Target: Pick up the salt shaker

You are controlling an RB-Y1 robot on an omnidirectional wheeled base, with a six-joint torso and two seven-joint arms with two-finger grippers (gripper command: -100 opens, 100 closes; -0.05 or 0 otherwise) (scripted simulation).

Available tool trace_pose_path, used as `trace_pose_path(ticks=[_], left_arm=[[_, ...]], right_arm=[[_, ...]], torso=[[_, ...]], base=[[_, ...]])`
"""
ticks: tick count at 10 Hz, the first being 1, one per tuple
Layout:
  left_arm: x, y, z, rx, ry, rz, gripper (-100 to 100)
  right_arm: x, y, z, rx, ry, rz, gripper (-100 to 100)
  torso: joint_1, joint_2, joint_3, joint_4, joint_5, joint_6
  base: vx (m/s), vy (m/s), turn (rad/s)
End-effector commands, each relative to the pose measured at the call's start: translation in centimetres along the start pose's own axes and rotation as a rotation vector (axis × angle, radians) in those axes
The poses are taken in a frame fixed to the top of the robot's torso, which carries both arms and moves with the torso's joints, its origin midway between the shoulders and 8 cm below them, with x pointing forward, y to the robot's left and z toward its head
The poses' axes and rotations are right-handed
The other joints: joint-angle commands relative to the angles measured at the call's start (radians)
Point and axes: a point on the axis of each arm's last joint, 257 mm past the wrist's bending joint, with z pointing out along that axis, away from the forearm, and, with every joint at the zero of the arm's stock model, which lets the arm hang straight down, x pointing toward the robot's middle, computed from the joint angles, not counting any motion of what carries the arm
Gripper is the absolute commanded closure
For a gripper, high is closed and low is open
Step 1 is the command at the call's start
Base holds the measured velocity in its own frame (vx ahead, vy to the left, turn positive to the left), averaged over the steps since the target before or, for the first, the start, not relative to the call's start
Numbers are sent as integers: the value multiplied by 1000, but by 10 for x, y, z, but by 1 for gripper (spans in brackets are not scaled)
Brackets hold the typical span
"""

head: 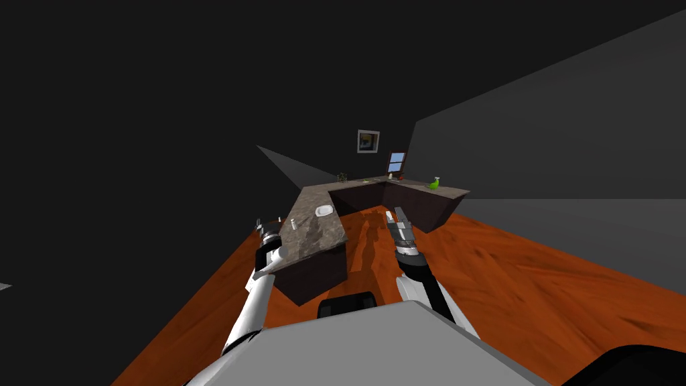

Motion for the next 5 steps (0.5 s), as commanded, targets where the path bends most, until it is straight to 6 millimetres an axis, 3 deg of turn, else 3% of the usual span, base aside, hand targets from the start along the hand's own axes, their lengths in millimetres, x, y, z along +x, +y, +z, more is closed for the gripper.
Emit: trace_pose_path(ticks=[1,5], left_arm=[[-11,7,4,1,-42,-50,-100],[-38,26,5,-6,-130,-130,-100]], right_arm=[[0,0,0,0,0,0,0],[0,0,0,0,0,0,0]], torso=[[0,0,0,0,0,0],[0,-1,0,0,0,0]], base=[[6,-28,-72],[11,-28,-67]])
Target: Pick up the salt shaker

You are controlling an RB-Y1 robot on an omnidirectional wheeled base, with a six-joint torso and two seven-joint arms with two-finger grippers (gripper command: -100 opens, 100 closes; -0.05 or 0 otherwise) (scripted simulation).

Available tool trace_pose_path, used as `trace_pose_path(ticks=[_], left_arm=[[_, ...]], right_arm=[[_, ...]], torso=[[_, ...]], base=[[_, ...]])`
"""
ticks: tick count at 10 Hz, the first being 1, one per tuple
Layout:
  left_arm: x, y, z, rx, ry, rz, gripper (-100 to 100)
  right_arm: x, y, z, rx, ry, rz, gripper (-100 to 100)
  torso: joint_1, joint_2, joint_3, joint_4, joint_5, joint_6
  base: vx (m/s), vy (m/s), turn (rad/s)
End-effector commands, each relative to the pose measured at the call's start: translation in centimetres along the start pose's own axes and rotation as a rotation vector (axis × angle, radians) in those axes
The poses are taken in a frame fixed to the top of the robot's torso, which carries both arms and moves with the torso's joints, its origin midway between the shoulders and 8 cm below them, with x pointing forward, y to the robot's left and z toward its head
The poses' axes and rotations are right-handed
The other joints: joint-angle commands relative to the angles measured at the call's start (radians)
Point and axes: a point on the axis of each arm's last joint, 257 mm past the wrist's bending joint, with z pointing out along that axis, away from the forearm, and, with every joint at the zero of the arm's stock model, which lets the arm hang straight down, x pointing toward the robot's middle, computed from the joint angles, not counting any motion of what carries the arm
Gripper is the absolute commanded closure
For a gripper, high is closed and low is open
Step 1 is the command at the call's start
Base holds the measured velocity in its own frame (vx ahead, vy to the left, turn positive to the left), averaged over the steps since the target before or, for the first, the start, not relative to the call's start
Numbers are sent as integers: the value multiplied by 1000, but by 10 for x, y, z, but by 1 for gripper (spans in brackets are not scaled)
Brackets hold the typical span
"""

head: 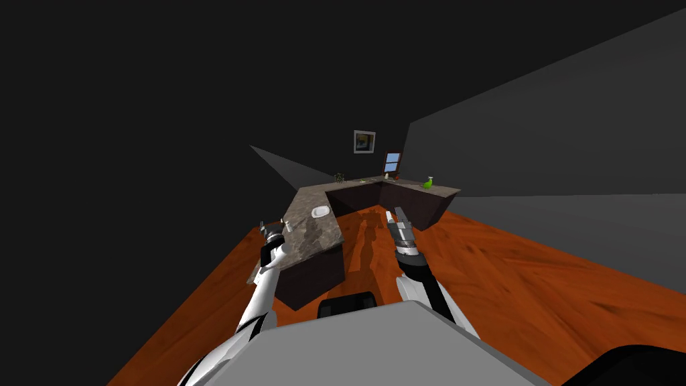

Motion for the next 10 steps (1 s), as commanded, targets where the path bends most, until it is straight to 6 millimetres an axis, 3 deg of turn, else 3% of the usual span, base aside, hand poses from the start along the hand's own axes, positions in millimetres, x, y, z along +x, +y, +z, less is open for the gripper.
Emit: trace_pose_path(ticks=[1,6,10], left_arm=[[-10,7,3,2,-38,-47,-100],[-37,25,1,-7,-125,-116,-100],[-74,57,-9,-13,-265,-239,-100]], right_arm=[[0,0,0,0,0,0,0],[0,0,0,0,0,0,0],[0,0,0,0,0,0,0]], torso=[[0,0,0,0,0,0],[1,0,0,0,0,0],[3,0,0,0,1,0]], base=[[10,-15,-65],[10,-6,-38],[14,20,-45]])
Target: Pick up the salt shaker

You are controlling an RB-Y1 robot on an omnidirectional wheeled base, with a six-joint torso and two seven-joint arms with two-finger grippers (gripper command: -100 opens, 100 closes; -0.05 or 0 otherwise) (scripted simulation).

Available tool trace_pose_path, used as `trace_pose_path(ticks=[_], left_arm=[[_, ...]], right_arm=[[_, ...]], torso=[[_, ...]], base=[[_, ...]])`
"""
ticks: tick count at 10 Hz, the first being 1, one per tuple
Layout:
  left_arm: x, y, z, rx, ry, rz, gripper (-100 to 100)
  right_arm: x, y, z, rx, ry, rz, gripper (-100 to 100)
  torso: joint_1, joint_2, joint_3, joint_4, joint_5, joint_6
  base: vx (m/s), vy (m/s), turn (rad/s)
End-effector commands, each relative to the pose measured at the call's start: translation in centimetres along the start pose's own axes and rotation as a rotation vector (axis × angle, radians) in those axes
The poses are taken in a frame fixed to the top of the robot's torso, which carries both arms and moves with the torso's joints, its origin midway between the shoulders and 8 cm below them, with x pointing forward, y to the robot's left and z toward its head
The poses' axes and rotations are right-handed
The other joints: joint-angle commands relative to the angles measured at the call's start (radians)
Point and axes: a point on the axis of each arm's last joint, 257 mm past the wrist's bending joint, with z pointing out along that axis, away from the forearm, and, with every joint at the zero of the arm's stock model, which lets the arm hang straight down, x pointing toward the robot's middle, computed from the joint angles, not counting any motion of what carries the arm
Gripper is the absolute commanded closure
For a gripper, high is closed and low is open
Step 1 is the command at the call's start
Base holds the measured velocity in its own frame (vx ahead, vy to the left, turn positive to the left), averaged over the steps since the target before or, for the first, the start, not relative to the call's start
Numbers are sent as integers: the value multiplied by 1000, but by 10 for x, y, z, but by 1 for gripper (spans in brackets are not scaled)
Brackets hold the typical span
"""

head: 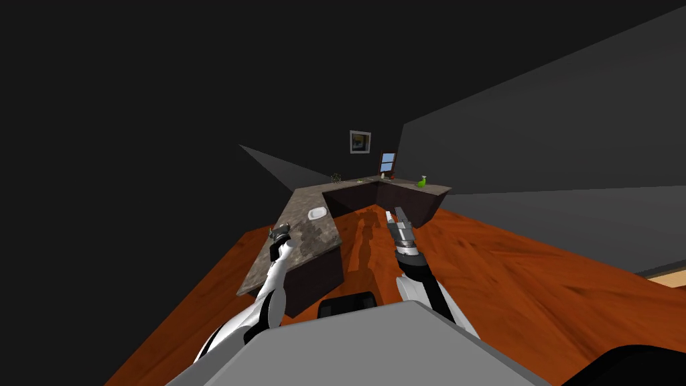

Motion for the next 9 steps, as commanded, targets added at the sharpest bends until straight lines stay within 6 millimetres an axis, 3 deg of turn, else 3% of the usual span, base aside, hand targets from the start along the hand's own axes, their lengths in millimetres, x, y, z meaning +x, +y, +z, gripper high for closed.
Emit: trace_pose_path(ticks=[1,5,8,9], left_arm=[[-17,13,-6,-5,-55,-42,-100],[-41,32,-15,-11,-130,-108,-100],[-50,47,-24,-20,-166,-144,-100],[-46,42,-21,-16,-155,-134,-100]], right_arm=[[0,0,0,0,0,0,0],[0,0,0,0,0,0,0],[0,0,0,0,0,0,0],[0,0,0,0,0,0,0]], torso=[[0,0,0,0,0,0],[1,1,0,0,0,0],[0,1,0,0,0,0],[1,0,0,0,0,0]], base=[[20,53,-17],[9,44,-2],[15,46,0],[17,26,-8]])
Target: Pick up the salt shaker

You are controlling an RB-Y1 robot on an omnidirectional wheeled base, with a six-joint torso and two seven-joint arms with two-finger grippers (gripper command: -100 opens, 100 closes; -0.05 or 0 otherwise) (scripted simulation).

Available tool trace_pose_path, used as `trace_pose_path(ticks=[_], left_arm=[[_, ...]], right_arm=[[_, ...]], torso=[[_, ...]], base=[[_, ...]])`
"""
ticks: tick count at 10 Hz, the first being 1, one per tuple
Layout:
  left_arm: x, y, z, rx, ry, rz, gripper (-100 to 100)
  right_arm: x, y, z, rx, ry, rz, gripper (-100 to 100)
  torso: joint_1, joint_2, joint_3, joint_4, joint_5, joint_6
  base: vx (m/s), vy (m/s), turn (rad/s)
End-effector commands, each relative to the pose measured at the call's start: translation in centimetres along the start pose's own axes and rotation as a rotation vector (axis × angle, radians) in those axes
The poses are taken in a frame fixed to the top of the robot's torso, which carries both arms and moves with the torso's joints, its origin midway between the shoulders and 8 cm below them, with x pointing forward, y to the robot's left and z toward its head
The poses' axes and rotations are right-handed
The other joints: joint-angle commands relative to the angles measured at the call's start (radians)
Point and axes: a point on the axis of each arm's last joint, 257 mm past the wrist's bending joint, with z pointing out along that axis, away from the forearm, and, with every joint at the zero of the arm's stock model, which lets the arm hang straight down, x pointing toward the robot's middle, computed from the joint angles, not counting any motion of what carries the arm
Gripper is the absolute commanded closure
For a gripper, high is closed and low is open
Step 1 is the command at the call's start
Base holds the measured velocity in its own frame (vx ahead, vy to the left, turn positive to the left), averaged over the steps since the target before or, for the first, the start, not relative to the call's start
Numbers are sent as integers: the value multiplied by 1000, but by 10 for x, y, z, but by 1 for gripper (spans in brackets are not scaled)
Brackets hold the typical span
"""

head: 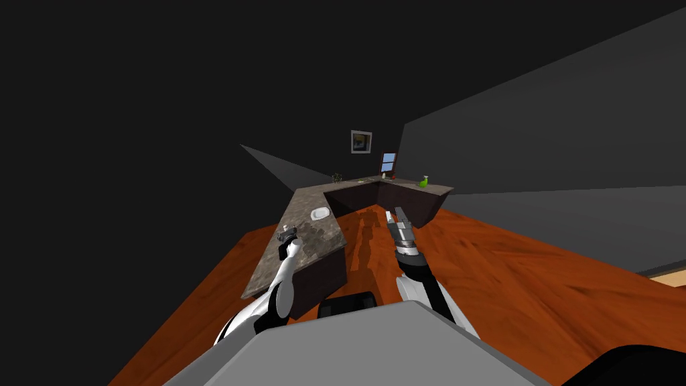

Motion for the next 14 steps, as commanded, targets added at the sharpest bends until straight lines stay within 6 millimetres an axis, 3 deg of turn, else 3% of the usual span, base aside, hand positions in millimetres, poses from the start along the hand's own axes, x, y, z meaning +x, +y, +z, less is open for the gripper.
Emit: trace_pose_path(ticks=[1,2,3,6,7,8,10,12,13,14], left_arm=[[0,0,0,0,0,0,0],[-8,-32,7,37,-10,-4,-100],[-18,-58,10,64,-24,-6,-100],[-14,-65,13,73,-18,-8,-100],[-20,-97,18,108,-25,-11,-100],[-20,-97,18,108,-25,-11,-100],[-28,-158,24,172,-35,-11,-100],[-27,-161,25,177,-33,-18,-100],[-28,-193,27,209,-35,-21,-100],[-26,-193,27,210,-30,-22,-100]], right_arm=[[0,0,0,0,0,0,0],[0,0,0,0,0,0,0],[0,0,0,0,0,0,0],[0,0,0,0,0,0,0],[0,0,0,0,0,0,0],[0,0,0,0,0,0,0],[0,0,0,0,0,0,0],[0,0,0,0,0,0,0],[0,0,0,0,0,0,0],[0,0,0,0,0,0,0]], torso=[[0,0,0,0,0,0],[-1,1,0,0,0,0],[-4,1,1,0,-1,1],[-3,2,1,1,-1,0],[-2,2,1,0,-1,0],[-3,2,1,0,-1,1],[-4,2,1,0,-1,0],[-5,2,1,1,-1,0],[-3,2,1,0,-1,0],[-4,2,1,0,-1,0]], base=[[0,0,0],[0,-33,-274],[-5,-63,-336],[-4,-21,-18],[2,-22,-232],[1,-25,-132],[-4,-59,-290],[3,-31,-34],[6,-30,-186],[2,-25,-143]])
